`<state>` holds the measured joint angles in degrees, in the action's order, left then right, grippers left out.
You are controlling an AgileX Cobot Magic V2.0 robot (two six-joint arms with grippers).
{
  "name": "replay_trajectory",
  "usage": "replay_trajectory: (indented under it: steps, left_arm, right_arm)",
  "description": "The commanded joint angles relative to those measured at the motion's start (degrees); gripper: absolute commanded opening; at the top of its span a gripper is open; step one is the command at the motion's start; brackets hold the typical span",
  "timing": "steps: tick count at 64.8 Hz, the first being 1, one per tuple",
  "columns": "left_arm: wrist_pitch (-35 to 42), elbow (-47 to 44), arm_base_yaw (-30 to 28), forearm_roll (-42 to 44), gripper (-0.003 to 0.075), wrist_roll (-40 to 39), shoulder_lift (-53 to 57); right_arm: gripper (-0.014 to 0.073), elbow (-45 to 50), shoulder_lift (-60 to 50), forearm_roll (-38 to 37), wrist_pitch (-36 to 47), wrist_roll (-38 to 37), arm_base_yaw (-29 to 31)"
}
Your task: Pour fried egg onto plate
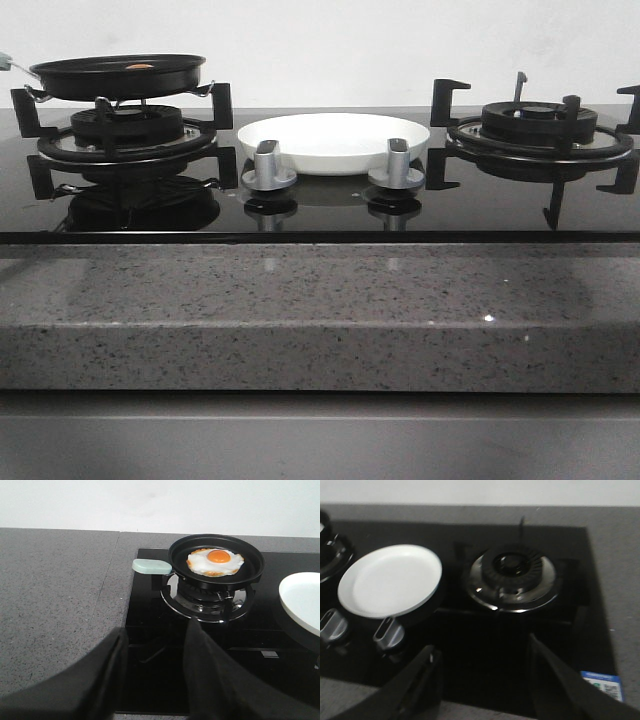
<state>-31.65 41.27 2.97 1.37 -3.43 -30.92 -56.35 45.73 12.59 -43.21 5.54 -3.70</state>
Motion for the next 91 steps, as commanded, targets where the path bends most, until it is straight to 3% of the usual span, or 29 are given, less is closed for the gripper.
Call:
replay_trajectory:
  steps: [1, 11, 23, 34, 56, 91]
  left_arm:
    - [4.9, 2.0, 0.0, 0.2, 0.0242, 0.0, -0.6]
    - [4.9, 2.0, 0.0, 0.2, 0.0218, 0.0, -0.6]
    - [4.9, 2.0, 0.0, 0.2, 0.0188, 0.0, -0.6]
    - [4.9, 2.0, 0.0, 0.2, 0.0156, 0.0, -0.6]
    - [4.9, 2.0, 0.0, 0.2, 0.0101, 0.0, -0.6]
    - [4.9, 2.0, 0.0, 0.2, 0.007, 0.0, -0.6]
  right_arm:
    - [0.0414, -6.1, 5.6, 2.1, -0.7, 2.4, -4.4]
    - [0.0414, -12.3, 16.5, 2.1, -1.4, 2.4, -10.7]
    - [0.0412, -21.4, 29.2, 1.4, -6.1, 0.2, -13.6]
    - [0.0412, -31.3, 40.1, -3.1, -13.2, -7.6, -13.6]
    - [0.0412, -46.7, 57.0, -3.2, -21.4, -17.4, -12.4]
    - [0.0412, -54.2, 67.6, 7.5, -24.0, -19.2, -6.9]
